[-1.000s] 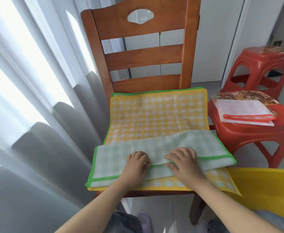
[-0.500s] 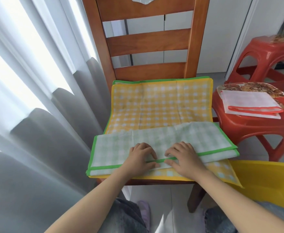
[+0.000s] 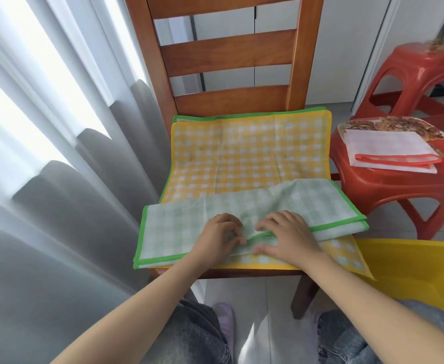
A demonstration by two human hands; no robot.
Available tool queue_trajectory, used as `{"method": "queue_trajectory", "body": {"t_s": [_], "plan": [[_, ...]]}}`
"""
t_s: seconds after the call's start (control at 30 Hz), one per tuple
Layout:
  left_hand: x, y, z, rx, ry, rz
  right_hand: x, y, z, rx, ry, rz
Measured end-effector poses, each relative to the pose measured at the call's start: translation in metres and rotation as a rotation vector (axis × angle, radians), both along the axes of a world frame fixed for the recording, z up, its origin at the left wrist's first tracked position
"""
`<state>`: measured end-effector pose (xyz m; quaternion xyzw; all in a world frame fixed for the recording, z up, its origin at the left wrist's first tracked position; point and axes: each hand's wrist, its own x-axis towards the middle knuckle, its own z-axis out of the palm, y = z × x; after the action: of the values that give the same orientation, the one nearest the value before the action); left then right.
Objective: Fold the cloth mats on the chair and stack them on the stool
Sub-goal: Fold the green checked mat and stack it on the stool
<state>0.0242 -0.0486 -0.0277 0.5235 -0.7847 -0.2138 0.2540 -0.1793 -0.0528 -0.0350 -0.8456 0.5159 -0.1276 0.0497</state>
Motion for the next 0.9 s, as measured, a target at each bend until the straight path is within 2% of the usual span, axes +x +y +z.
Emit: {"method": "queue_trajectory", "body": {"t_s": [0.17,0.3,0.43,0.6,0.67,0.73,0.8,0.9], "plan": [[0.003,0.005,-0.001,0.007,-0.042,-0.069,0.007,0.002,-0.002,-0.159,0.093,-0.033],[0.010,0.006,-0.004,0.024,-0.048,-0.098,0.011,0.008,-0.008,-0.226,0.065,-0.009],[0.011,0.007,-0.007,0.092,-0.054,-0.058,0.010,0.008,-0.005,-0.125,0.039,-0.014],[0.013,0.006,-0.006,0.209,-0.051,-0.092,0.009,0.008,-0.010,0.017,-0.089,0.046],[0.010,0.000,-0.005,0.237,-0.032,-0.032,0.009,0.007,-0.011,0.042,-0.123,0.055],[0.003,-0.013,-0.002,0.173,-0.033,0.088,0.009,0.007,-0.011,0.053,-0.140,0.059],[-0.004,-0.027,0.001,0.120,-0.154,0.210,0.008,0.007,-0.012,0.061,-0.146,0.059],[-0.015,-0.039,-0.008,0.180,-0.379,0.257,0.008,0.007,-0.014,0.046,-0.174,0.046]]}}
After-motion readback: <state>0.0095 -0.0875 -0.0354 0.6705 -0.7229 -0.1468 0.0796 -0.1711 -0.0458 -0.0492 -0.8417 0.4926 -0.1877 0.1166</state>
